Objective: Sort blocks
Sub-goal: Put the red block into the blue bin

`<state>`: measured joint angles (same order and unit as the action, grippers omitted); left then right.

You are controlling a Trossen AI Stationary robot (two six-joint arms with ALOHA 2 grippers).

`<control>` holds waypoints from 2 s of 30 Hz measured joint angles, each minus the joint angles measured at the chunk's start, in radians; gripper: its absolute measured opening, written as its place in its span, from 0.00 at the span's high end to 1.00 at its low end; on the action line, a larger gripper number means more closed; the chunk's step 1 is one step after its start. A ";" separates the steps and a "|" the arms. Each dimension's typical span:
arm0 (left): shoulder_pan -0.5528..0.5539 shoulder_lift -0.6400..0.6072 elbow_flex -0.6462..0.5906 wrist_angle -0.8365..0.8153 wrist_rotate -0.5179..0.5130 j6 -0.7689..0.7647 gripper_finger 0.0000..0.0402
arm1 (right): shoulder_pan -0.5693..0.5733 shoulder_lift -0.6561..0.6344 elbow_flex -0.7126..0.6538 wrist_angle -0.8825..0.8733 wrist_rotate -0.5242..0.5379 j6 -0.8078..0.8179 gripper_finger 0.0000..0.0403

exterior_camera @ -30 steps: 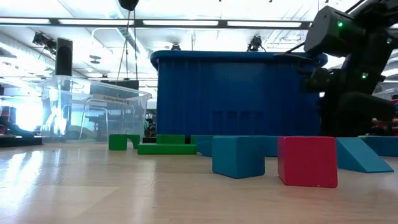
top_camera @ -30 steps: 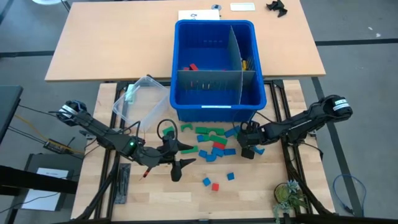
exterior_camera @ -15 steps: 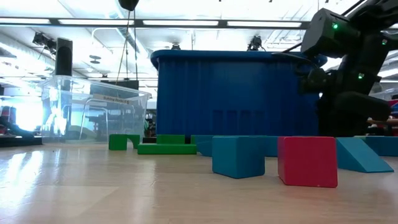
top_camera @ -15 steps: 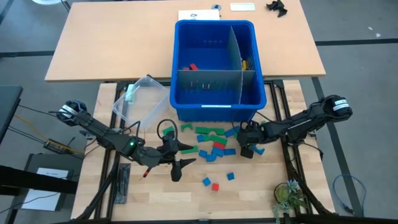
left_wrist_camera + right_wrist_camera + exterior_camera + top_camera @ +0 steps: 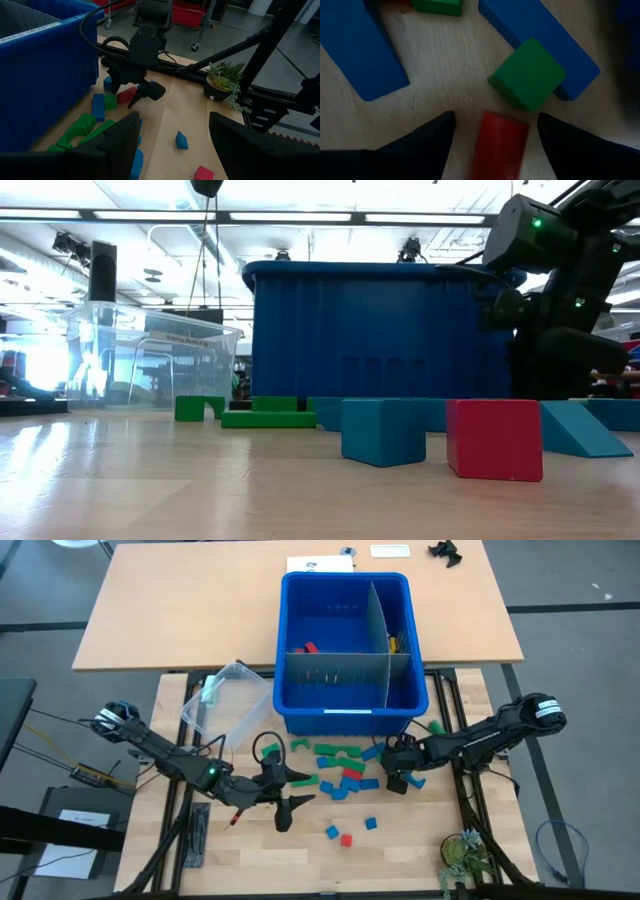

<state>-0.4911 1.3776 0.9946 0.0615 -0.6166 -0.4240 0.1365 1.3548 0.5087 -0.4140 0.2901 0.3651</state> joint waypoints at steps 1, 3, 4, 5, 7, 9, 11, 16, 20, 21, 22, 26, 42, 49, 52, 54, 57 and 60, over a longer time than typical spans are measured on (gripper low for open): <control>0.000 0.000 0.000 0.000 0.000 0.000 0.38 | 0.000 0.000 0.000 -0.001 0.000 0.002 0.27; 0.000 0.000 0.000 0.000 0.000 0.000 0.38 | 0.000 0.000 0.000 -0.006 -0.004 0.030 0.27; 0.000 0.000 0.000 0.000 0.000 0.000 0.38 | 0.000 0.000 0.000 -0.010 -0.007 0.052 0.27; 0.000 0.000 0.000 0.000 0.000 0.000 0.38 | 0.000 0.000 0.000 -0.016 -0.007 0.077 0.27; 0.000 0.000 0.000 0.000 0.000 0.000 0.38 | 0.000 0.000 0.000 -0.028 -0.006 0.129 0.27; 0.000 0.000 0.000 0.000 0.000 0.000 0.38 | -0.001 0.000 0.000 -0.032 -0.007 0.150 0.27; 0.000 0.000 0.000 0.000 0.000 0.000 0.38 | -0.001 0.000 0.000 -0.034 -0.007 0.154 0.28; 0.000 0.000 0.000 0.000 0.000 0.000 0.38 | -0.001 0.000 0.000 -0.041 -0.027 0.192 0.43; 0.000 0.000 0.000 0.000 0.000 0.000 0.38 | -0.001 0.001 0.000 -0.034 -0.030 0.191 0.64; 0.000 0.000 0.000 0.000 0.000 0.000 0.38 | -0.001 0.001 0.000 -0.034 -0.029 0.192 0.68; 0.000 0.000 0.000 0.000 0.000 0.000 0.38 | -0.001 0.001 0.000 -0.033 -0.028 0.192 0.69; 0.000 0.000 0.000 0.000 0.000 0.000 0.38 | 0.021 -0.001 0.004 -0.036 -0.019 0.190 0.69; 0.000 0.000 0.000 0.000 0.000 0.000 0.38 | 0.200 -0.071 0.488 -0.415 -0.050 0.141 0.69; 0.000 0.000 0.000 0.000 0.000 0.000 0.38 | 0.120 -0.072 0.758 -0.381 0.097 -0.020 0.69; 0.000 0.000 0.000 0.000 0.000 0.000 0.38 | 0.030 -0.073 0.837 -0.342 0.173 -0.116 0.69; 0.000 0.000 0.000 0.000 0.000 0.000 0.38 | -0.044 -0.068 0.881 -0.305 0.211 -0.183 0.69; 0.000 0.000 0.000 0.000 0.000 0.000 0.38 | -0.177 -0.065 0.905 -0.210 0.240 -0.302 0.69; 0.000 0.000 0.000 0.000 0.000 0.000 0.38 | -0.335 -0.057 0.905 -0.098 0.218 -0.397 0.69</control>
<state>-0.4911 1.3773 0.9944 0.0613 -0.6163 -0.4240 -0.1989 1.2980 1.4139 -0.5121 0.5085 -0.0318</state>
